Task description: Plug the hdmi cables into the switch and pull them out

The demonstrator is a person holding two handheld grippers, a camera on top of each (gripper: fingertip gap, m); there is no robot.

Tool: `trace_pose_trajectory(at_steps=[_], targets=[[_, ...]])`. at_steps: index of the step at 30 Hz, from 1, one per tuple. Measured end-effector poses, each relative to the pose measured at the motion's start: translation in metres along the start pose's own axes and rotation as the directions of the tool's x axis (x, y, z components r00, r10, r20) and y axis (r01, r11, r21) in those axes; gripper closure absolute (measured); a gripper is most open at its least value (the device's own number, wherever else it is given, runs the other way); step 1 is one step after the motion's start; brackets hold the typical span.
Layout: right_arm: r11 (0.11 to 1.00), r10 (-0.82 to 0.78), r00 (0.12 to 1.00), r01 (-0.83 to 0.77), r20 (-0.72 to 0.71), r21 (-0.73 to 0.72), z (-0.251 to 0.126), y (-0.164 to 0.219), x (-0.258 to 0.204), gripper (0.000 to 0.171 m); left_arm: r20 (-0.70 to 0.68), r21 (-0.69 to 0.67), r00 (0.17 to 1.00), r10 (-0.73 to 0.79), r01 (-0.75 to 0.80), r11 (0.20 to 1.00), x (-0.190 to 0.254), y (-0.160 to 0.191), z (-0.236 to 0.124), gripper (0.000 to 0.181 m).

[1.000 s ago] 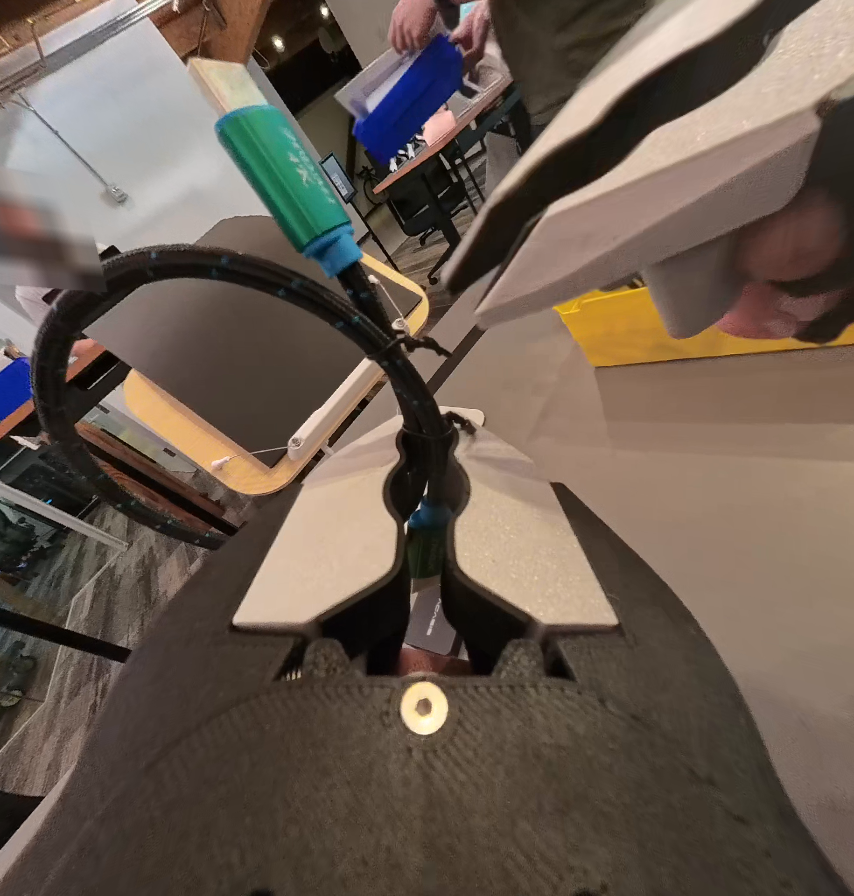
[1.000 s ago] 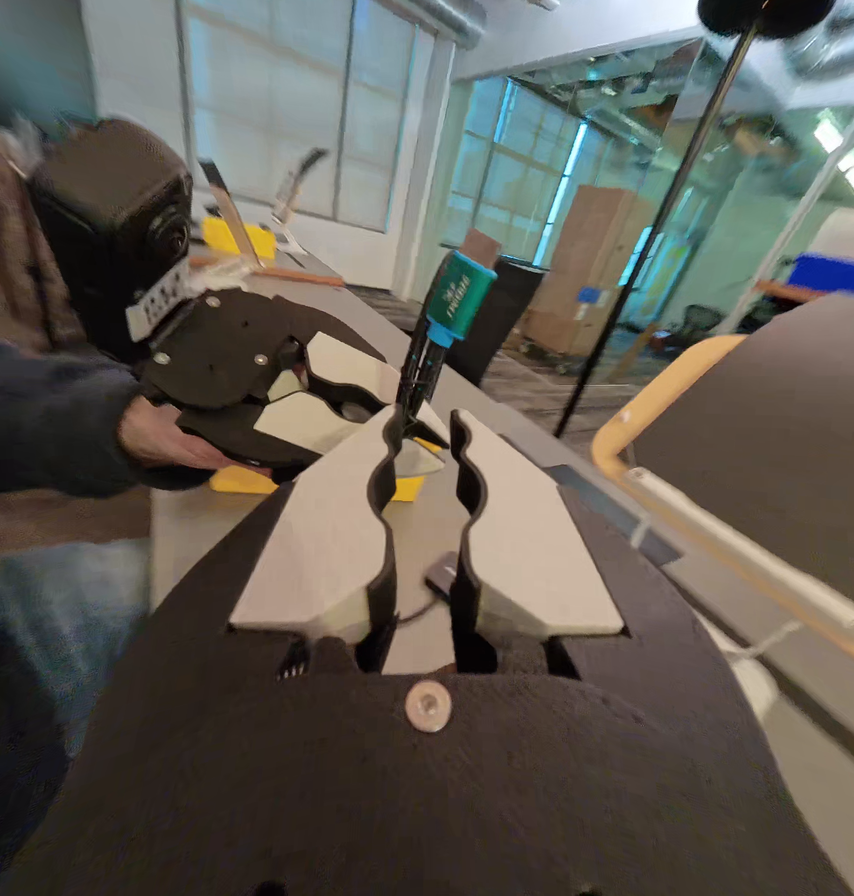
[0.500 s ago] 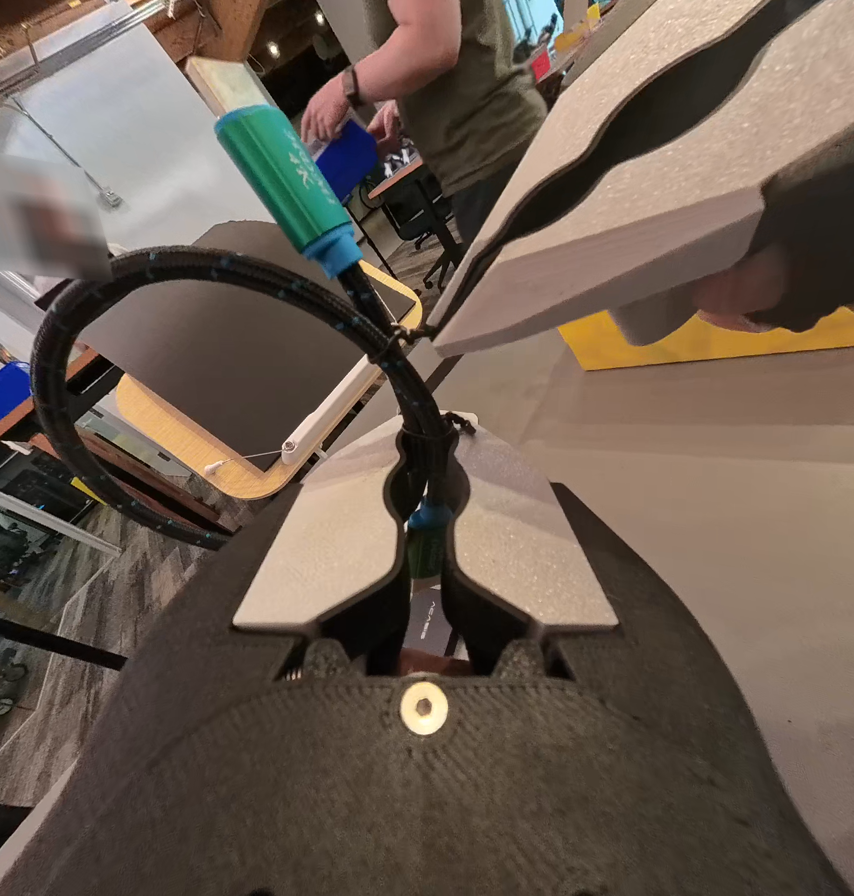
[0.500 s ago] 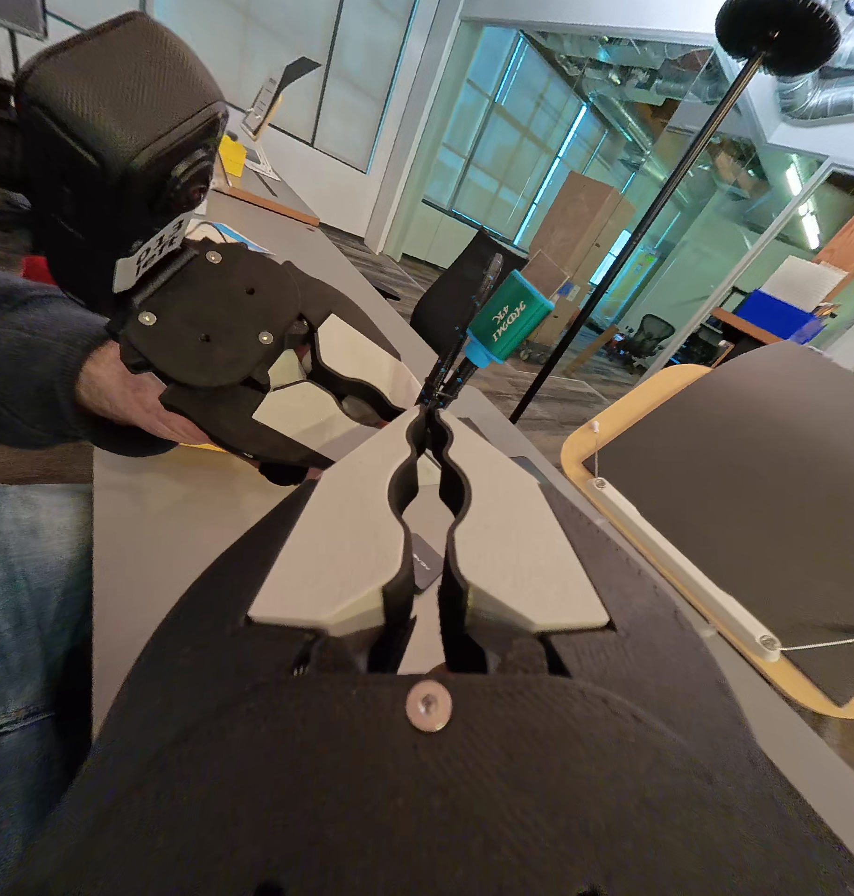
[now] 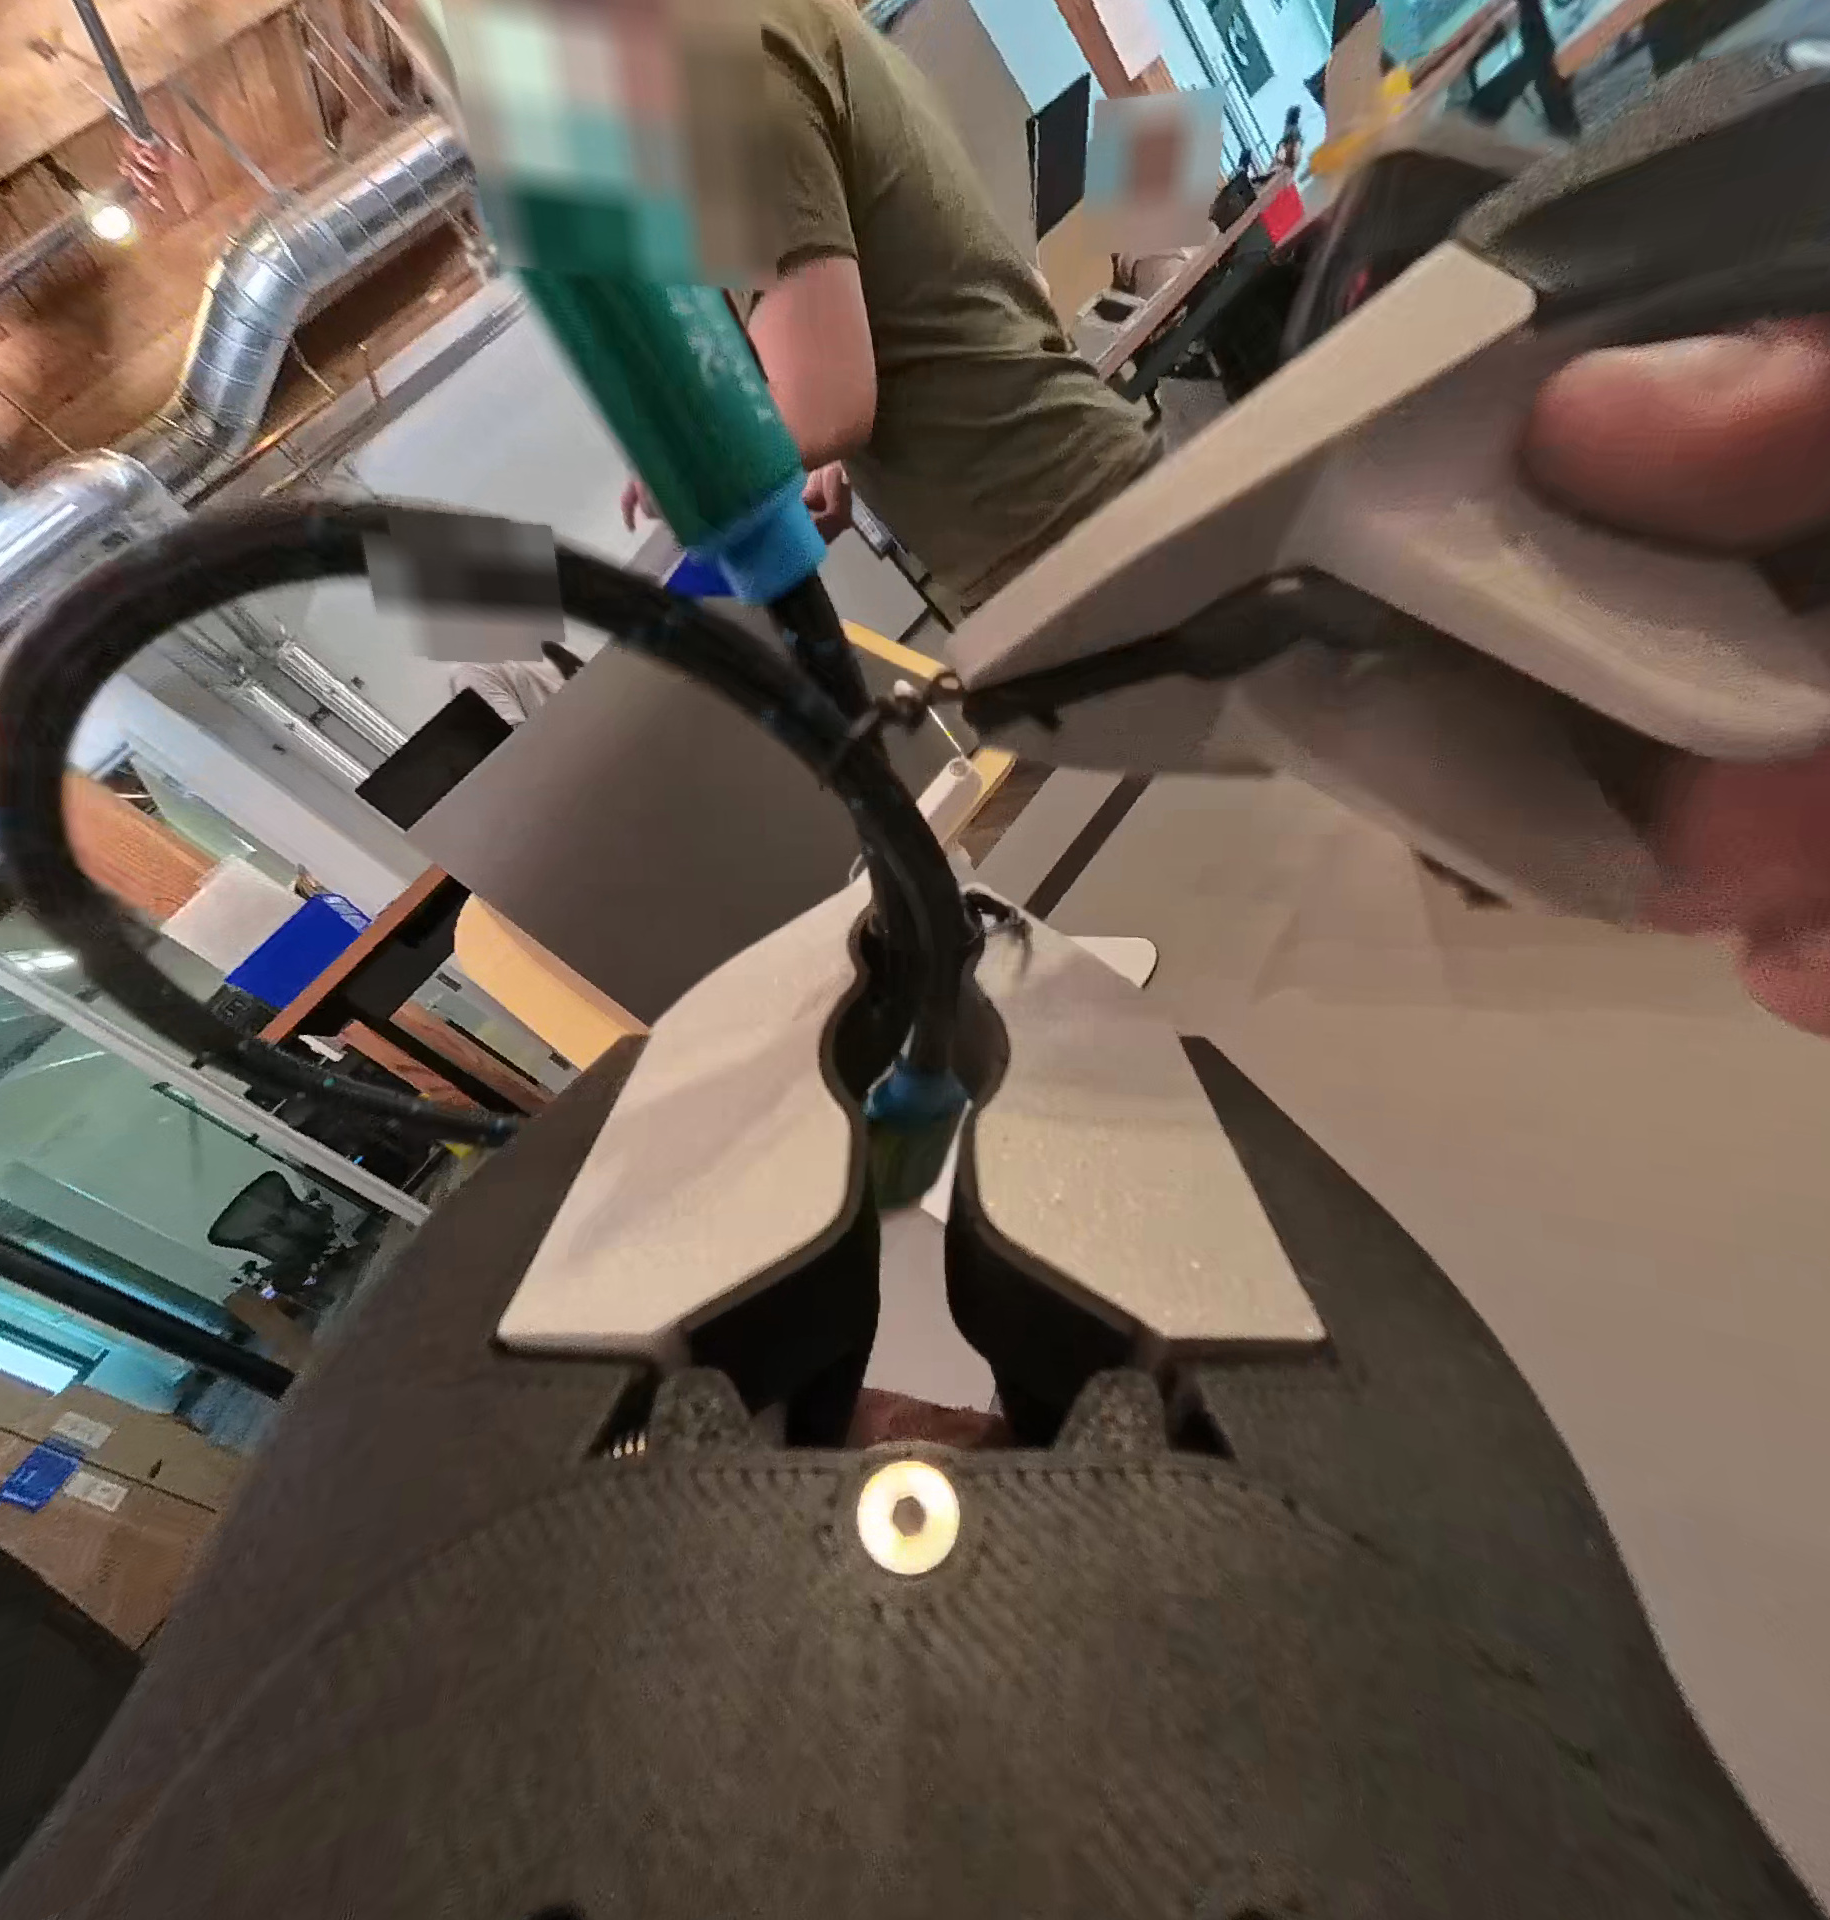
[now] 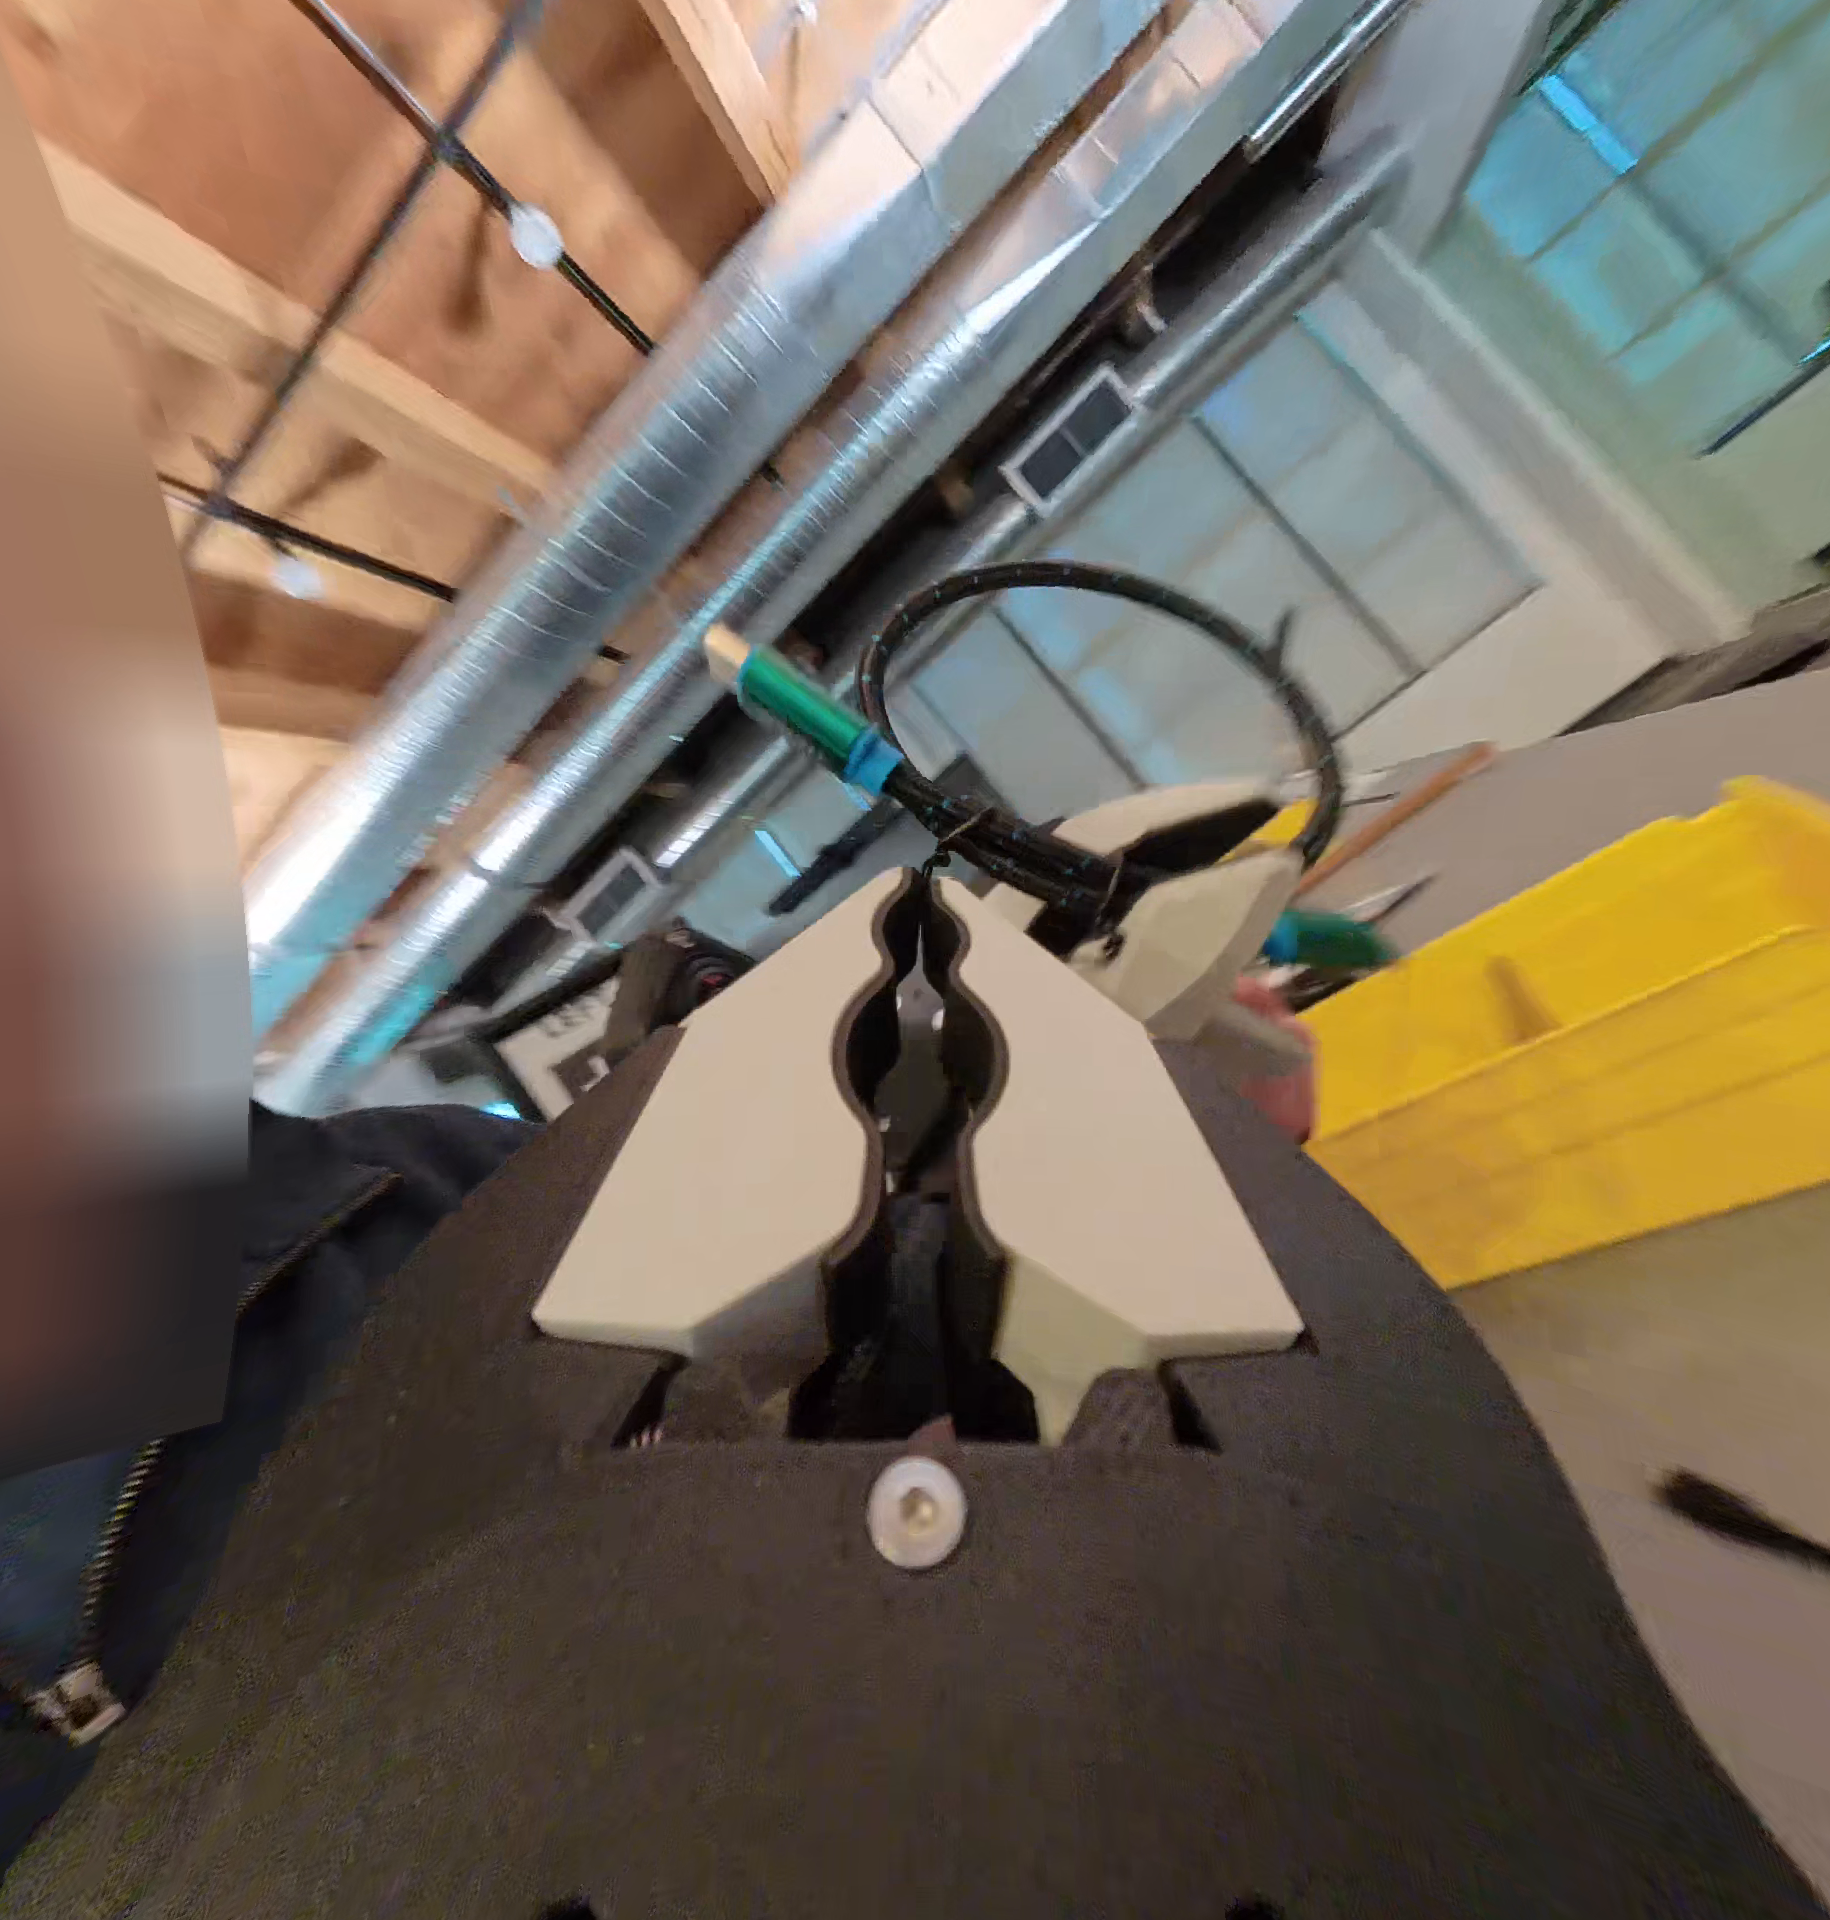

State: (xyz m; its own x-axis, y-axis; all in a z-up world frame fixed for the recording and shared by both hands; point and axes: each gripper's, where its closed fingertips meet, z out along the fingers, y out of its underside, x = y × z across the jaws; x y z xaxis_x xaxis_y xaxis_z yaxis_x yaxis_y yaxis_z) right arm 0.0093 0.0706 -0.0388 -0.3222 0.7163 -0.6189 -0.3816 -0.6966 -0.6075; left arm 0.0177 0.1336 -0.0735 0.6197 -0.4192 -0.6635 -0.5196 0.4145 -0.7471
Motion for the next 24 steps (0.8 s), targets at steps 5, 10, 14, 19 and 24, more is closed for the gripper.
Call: trace_pose_trajectory(at_steps=[5,10,14,19,24], targets=[[1.0,-0.021,1.0,0.021,-0.006,0.013,0.006,0.009,0.004,0.171,-0.007,0.002,1.0,0.0,0.0,1.0,0.002,0.001,0.0,0.173],[0.879,-0.467,0.858,0.424,-0.214,-0.219,-0.002,0.006,0.016,0.157,-0.038,-0.018,0.999,-0.028,0.027,0.999,0.004,0.001,0.0,0.173],[0.537,-0.84,0.49,0.686,-0.234,-0.491,-0.005,0.002,0.019,0.153,-0.056,-0.034,0.997,-0.05,0.048,0.998,0.004,0.002,0.001,0.173],[0.201,-0.98,0.14,0.721,-0.145,-0.664,-0.003,0.0,0.021,0.156,-0.073,-0.05,0.995,-0.066,0.062,0.997,0.008,-0.001,0.001,0.173],[0.067,-0.994,-0.017,0.688,-0.108,-0.723,-0.002,0.001,0.025,0.171,-0.067,-0.052,0.995,-0.07,0.066,0.996,0.007,-0.003,0.0,0.173]])
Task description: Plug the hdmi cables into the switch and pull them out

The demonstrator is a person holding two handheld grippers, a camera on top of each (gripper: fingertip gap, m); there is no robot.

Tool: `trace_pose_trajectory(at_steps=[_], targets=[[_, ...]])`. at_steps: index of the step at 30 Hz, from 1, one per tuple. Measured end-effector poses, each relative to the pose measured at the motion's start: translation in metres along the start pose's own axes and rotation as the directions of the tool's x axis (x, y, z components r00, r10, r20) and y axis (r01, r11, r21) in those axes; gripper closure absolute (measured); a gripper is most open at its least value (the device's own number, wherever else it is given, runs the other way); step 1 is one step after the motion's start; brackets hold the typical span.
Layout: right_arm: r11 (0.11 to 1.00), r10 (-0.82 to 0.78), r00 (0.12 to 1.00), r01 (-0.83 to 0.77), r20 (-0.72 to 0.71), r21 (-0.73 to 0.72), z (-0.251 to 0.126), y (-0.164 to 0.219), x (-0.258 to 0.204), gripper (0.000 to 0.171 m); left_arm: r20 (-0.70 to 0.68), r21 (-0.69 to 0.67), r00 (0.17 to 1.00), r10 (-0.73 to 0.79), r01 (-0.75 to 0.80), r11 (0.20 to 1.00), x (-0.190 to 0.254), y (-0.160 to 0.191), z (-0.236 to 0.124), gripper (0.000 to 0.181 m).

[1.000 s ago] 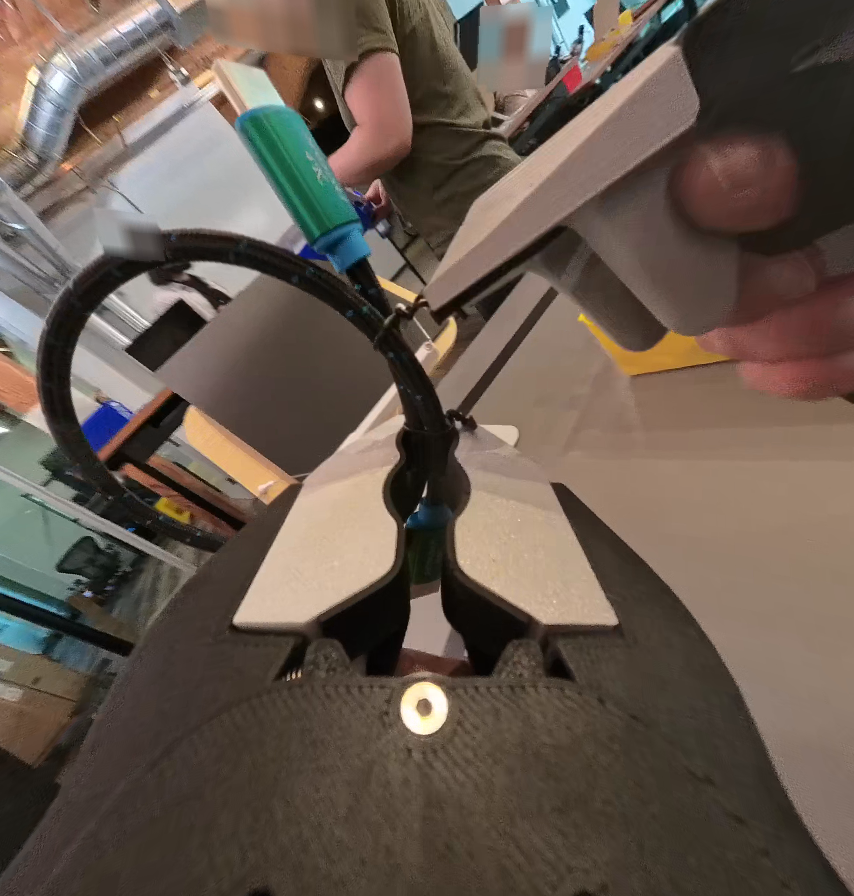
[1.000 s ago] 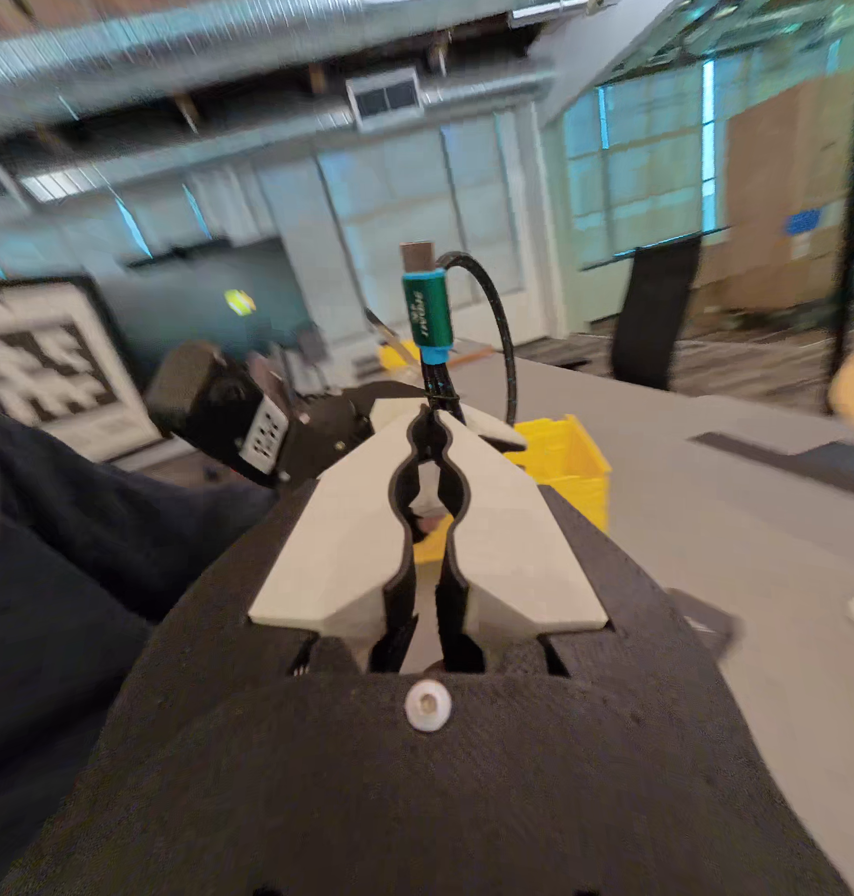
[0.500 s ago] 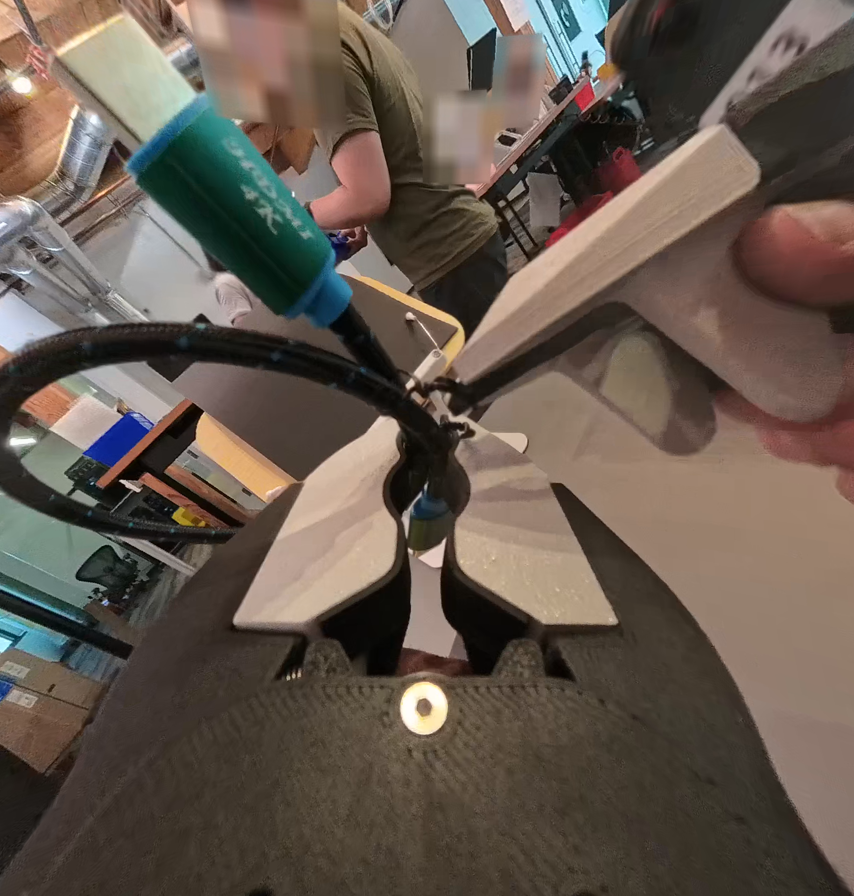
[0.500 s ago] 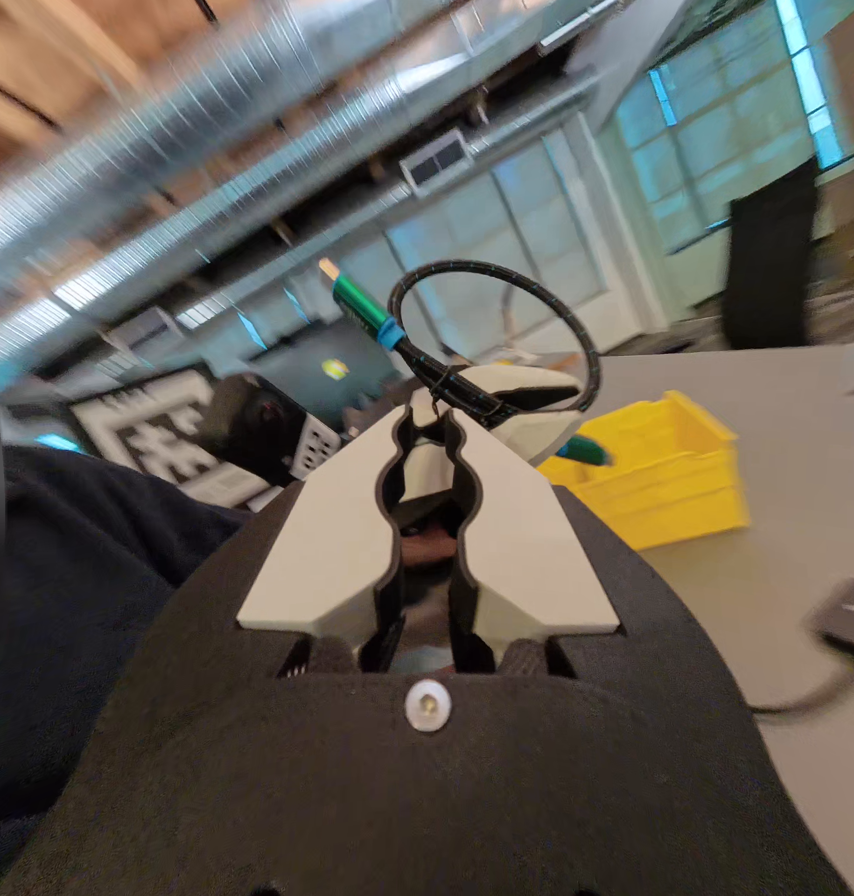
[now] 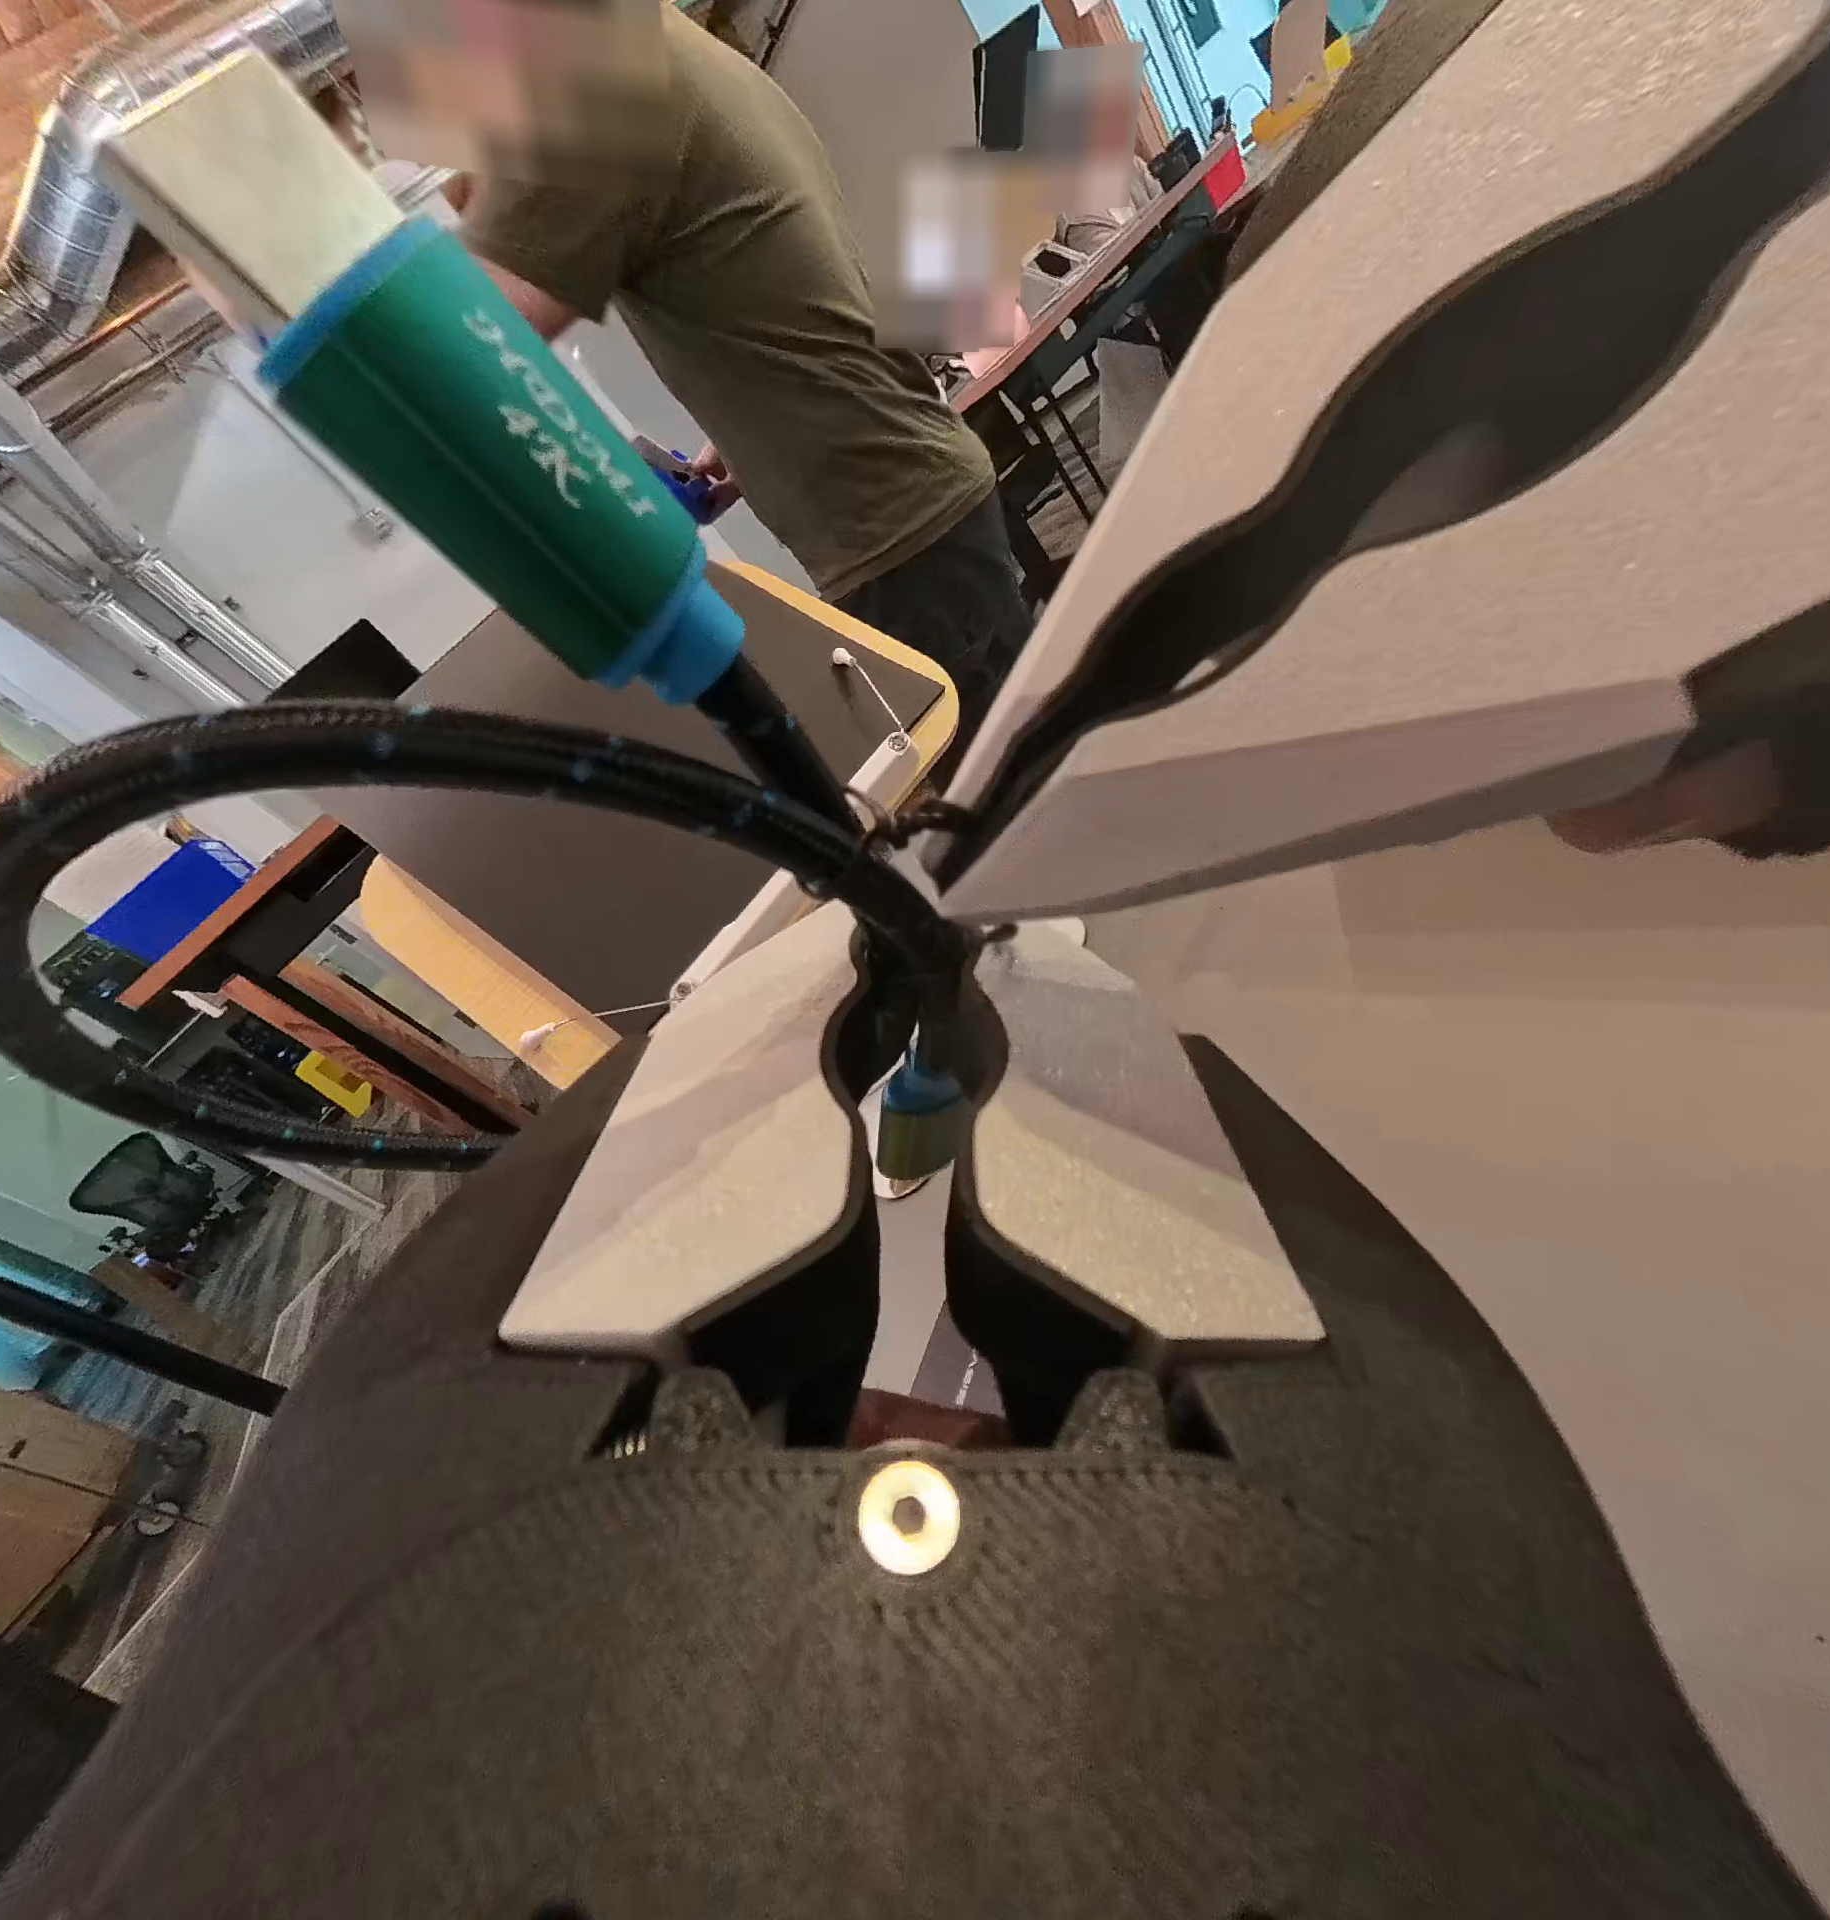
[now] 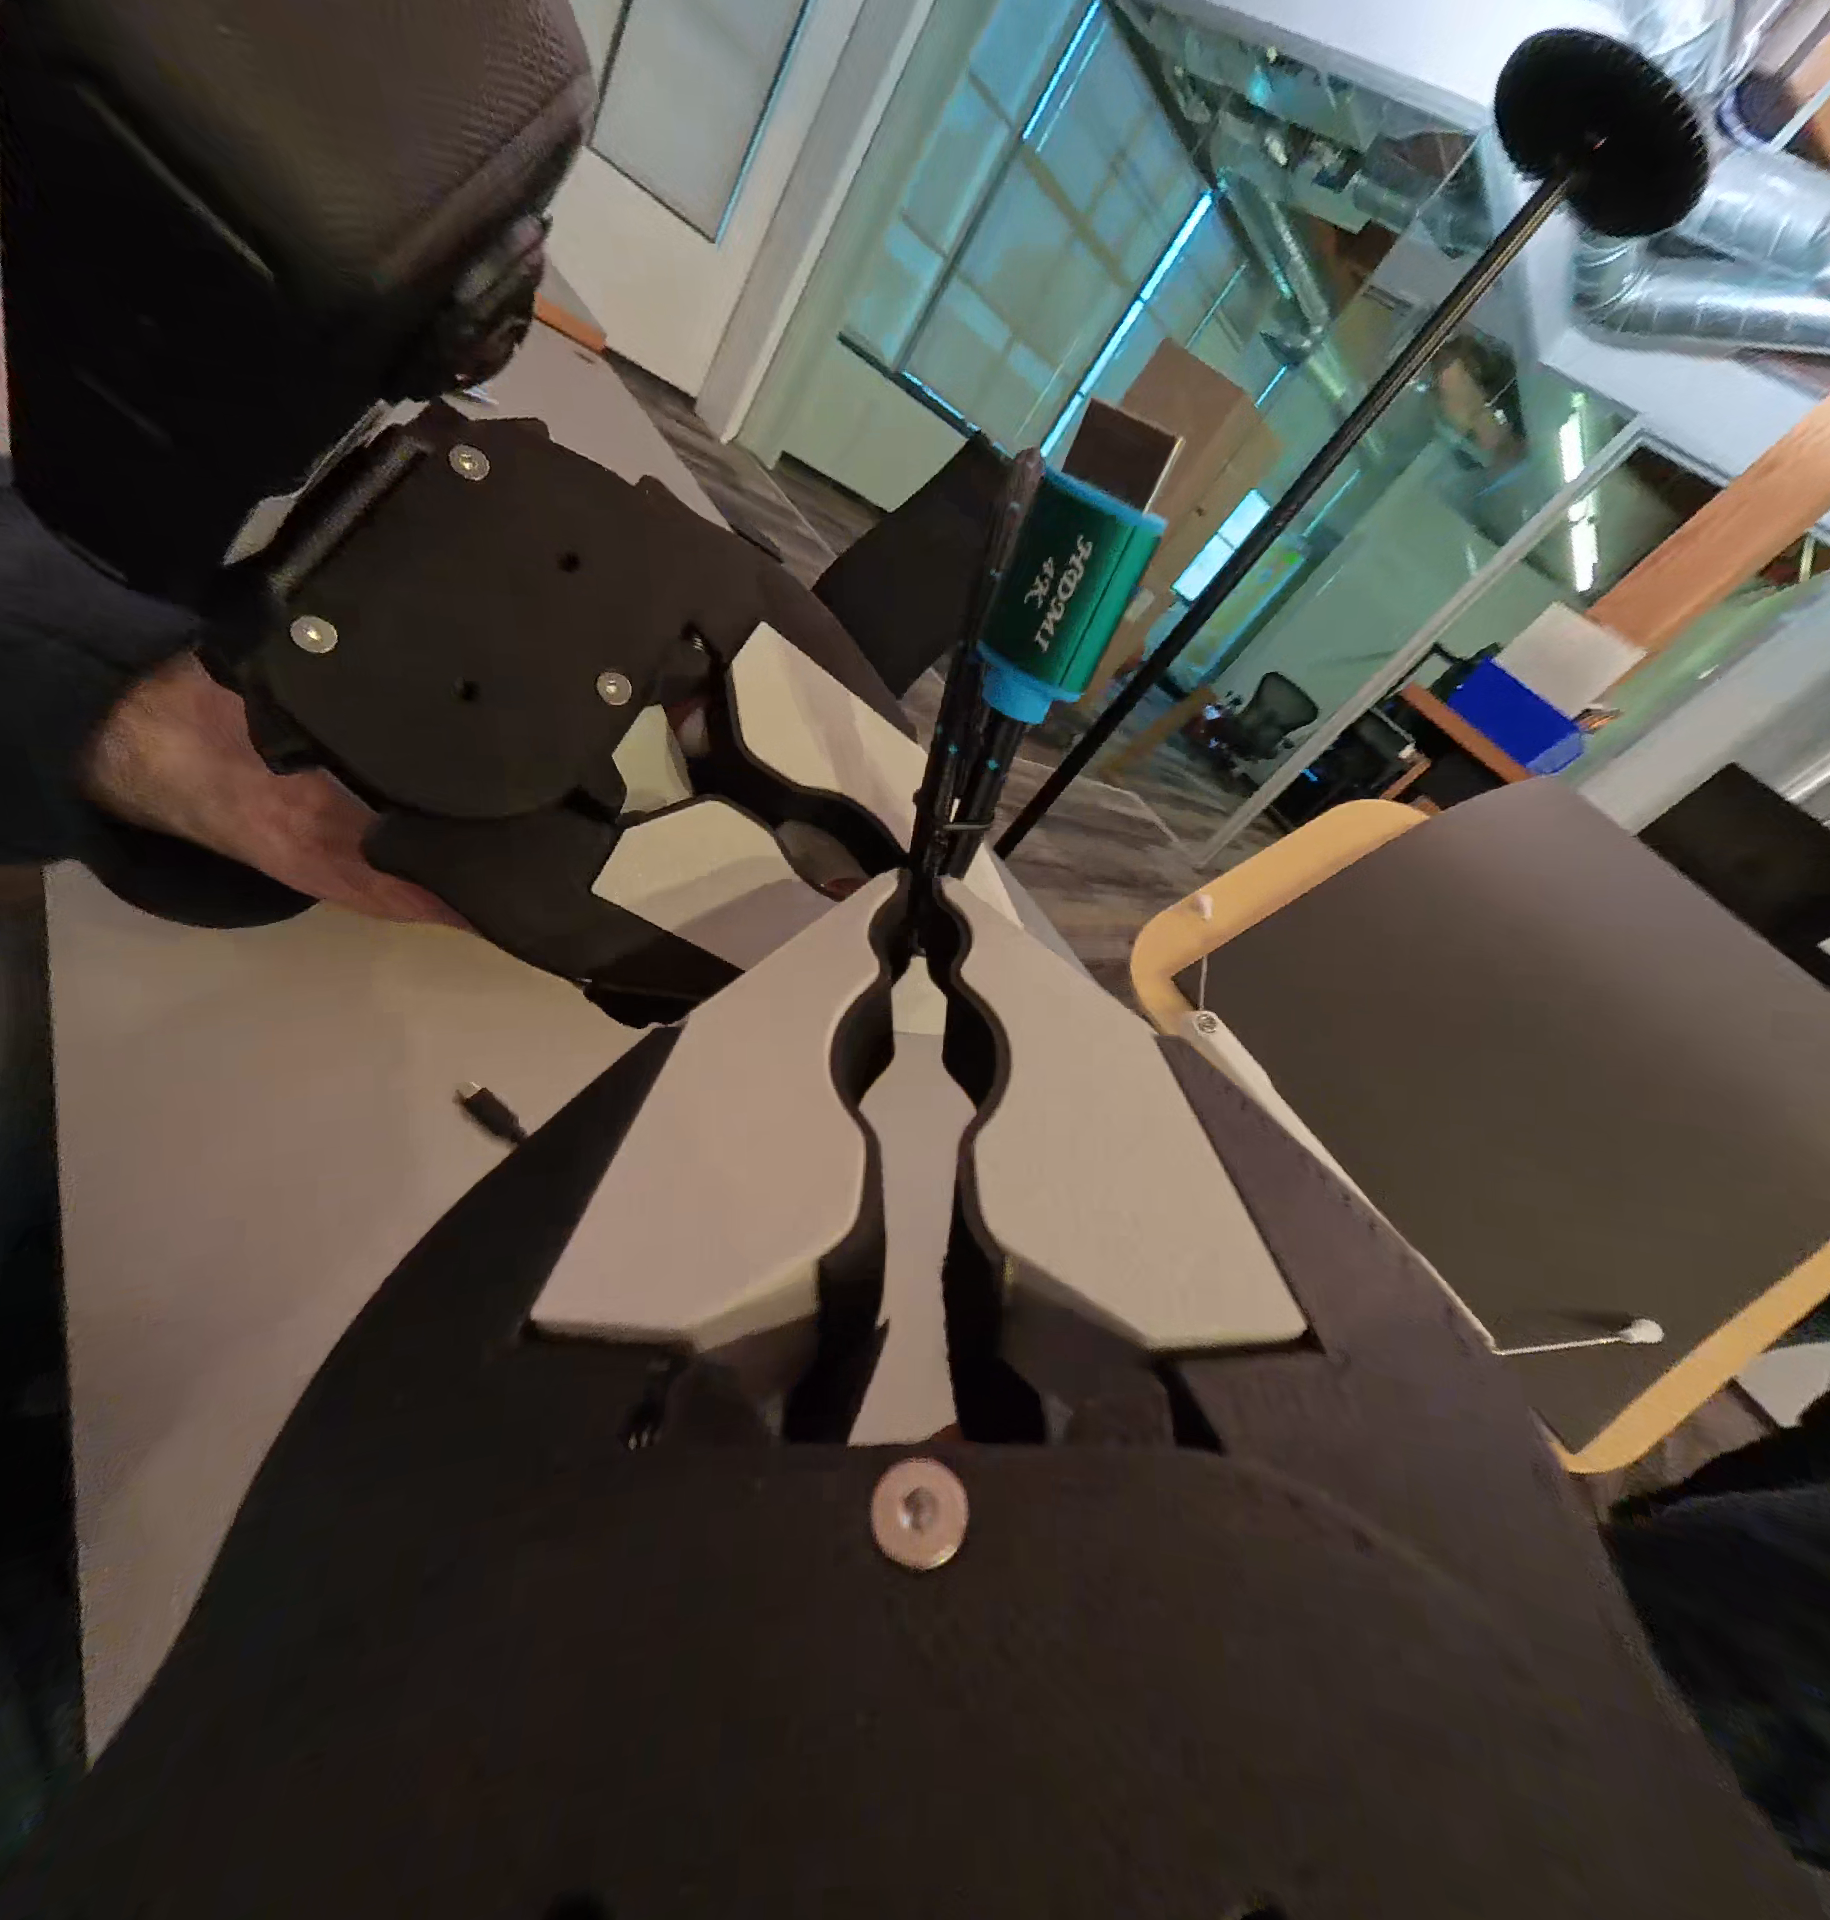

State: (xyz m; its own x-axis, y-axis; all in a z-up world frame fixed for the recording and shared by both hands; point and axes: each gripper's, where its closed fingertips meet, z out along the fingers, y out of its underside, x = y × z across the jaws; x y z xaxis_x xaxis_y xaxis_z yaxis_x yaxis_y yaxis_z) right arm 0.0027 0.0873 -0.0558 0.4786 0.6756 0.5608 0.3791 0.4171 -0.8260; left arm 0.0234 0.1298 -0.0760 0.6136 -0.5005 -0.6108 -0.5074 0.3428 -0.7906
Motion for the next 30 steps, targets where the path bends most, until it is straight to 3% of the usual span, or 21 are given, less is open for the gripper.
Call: trace_pose_trajectory(at_steps=[4,6,7,9,11,12,15,17,18,20,22,24,27,30], targets=[[0.996,0.085,0.995,-0.087,0.06,0.023,-0.002,-0.005,-0.003,0.171,0.01,0.002,1.0,0.014,-0.014,1.0,-0.001,0.001,0.0,0.173],[0.934,0.327,0.921,-0.349,0.212,0.076,-0.004,-0.012,-0.008,0.171,0.021,0.009,0.999,0.028,-0.028,1.0,-0.002,0.001,0.0,0.173],[0.844,0.479,0.818,-0.529,0.318,0.09,-0.005,-0.016,-0.009,0.171,0.026,0.015,0.999,0.036,-0.036,0.999,-0.002,0.0,0.0,0.173],[0.554,0.687,0.502,-0.83,0.525,0.069,-0.011,-0.023,-0.007,0.171,0.047,0.027,0.997,0.062,-0.064,0.998,-0.004,-0.003,-0.002,0.173],[0.253,0.727,0.177,-0.967,0.664,-0.019,-0.015,-0.027,-0.006,0.171,0.083,0.034,0.992,0.095,-0.098,0.995,-0.009,-0.004,-0.003,0.173],[0.17,0.711,0.086,-0.984,0.698,-0.051,-0.015,-0.029,-0.009,0.171,0.097,0.043,0.99,0.102,-0.106,0.993,-0.01,-0.004,-0.003,0.173],[0.014,0.628,-0.074,-0.994,0.775,-0.106,-0.019,-0.044,-0.024,0.171,0.139,0.089,0.978,0.154,-0.167,0.982,-0.007,-0.011,-0.007,0.174],[-0.048,0.593,-0.137,-0.99,0.794,-0.134,-0.019,-0.046,-0.026,0.171,0.137,0.098,0.98,0.145,-0.159,0.982,-0.006,-0.015,-0.008,0.174],[-0.04,0.603,-0.122,-0.992,0.788,-0.122,-0.018,-0.044,-0.025,0.171,0.138,0.09,0.979,0.149,-0.162,0.983,-0.007,-0.014,-0.008,0.174],[0.1,0.67,0.041,-0.994,0.741,-0.035,-0.014,-0.039,-0.026,0.171,0.13,0.083,0.982,0.14,-0.151,0.985,-0.008,-0.011,-0.008,0.173],[0.299,0.705,0.246,-0.953,0.665,0.036,-0.011,-0.033,-0.028,0.171,0.11,0.074,0.988,0.112,-0.121,0.99,-0.008,-0.009,-0.006,0.173],[0.552,0.685,0.519,-0.828,0.511,0.102,-0.005,-0.021,-0.027,0.154,0.089,0.071,0.992,0.089,-0.095,0.993,-0.008,-0.008,-0.006,0.173],[0.809,0.506,0.802,-0.569,0.318,0.149,-0.006,-0.015,-0.019,0.153,0.077,0.064,0.994,0.076,-0.081,0.995,-0.008,-0.009,-0.005,0.174],[0.956,0.242,0.96,-0.262,0.143,0.135,-0.006,-0.016,-0.013,0.153,0.069,0.056,0.995,0.076,-0.08,0.995,-0.006,-0.009,-0.005,0.173]])
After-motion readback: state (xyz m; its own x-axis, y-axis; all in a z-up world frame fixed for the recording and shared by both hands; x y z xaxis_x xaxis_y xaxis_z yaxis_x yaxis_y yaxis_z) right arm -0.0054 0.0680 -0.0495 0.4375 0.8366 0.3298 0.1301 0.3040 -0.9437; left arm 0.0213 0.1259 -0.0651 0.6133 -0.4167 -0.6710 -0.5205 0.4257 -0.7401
